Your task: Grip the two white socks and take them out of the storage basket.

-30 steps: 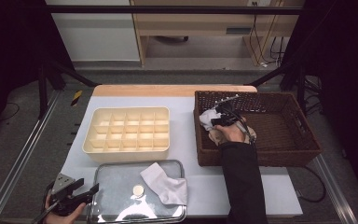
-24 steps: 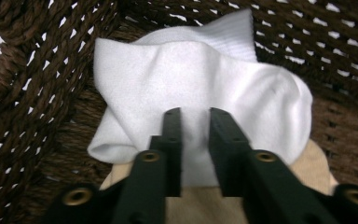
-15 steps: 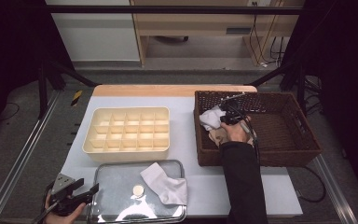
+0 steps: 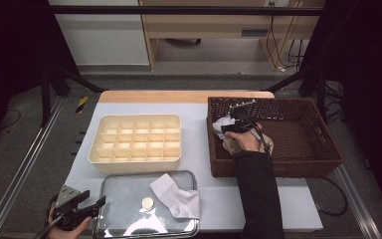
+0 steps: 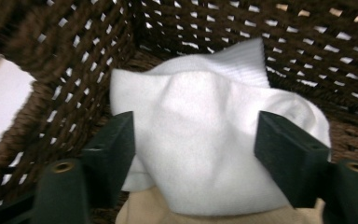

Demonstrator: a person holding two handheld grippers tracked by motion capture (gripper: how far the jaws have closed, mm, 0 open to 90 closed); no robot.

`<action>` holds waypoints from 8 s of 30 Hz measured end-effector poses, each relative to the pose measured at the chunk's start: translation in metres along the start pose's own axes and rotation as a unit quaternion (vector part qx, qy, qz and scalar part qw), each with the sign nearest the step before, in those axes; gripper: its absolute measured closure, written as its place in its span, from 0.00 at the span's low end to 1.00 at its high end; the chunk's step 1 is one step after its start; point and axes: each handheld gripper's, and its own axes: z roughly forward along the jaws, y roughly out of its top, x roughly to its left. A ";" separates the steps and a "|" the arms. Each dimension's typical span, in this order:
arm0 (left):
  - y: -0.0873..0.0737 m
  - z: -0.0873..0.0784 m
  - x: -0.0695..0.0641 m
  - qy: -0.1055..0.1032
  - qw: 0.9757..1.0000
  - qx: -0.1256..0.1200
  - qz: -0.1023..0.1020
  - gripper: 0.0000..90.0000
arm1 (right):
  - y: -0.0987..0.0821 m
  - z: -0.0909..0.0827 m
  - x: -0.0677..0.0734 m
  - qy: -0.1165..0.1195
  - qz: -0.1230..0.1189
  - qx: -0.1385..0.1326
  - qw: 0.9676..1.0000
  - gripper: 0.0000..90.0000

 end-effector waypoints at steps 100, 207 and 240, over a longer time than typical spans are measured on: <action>0.000 0.000 0.000 -0.002 1.000 0.000 -0.002 0.38 | 0.004 -0.035 -0.011 -0.021 0.029 -0.022 0.999 0.98; 0.000 -0.003 0.000 0.001 1.000 -0.010 -0.003 0.38 | -0.176 -0.145 0.071 0.186 -0.049 -0.096 0.977 0.98; 0.059 -0.028 -0.040 -0.019 0.994 -0.072 0.078 0.56 | -0.190 -0.123 0.034 0.121 -0.025 -0.100 0.987 0.88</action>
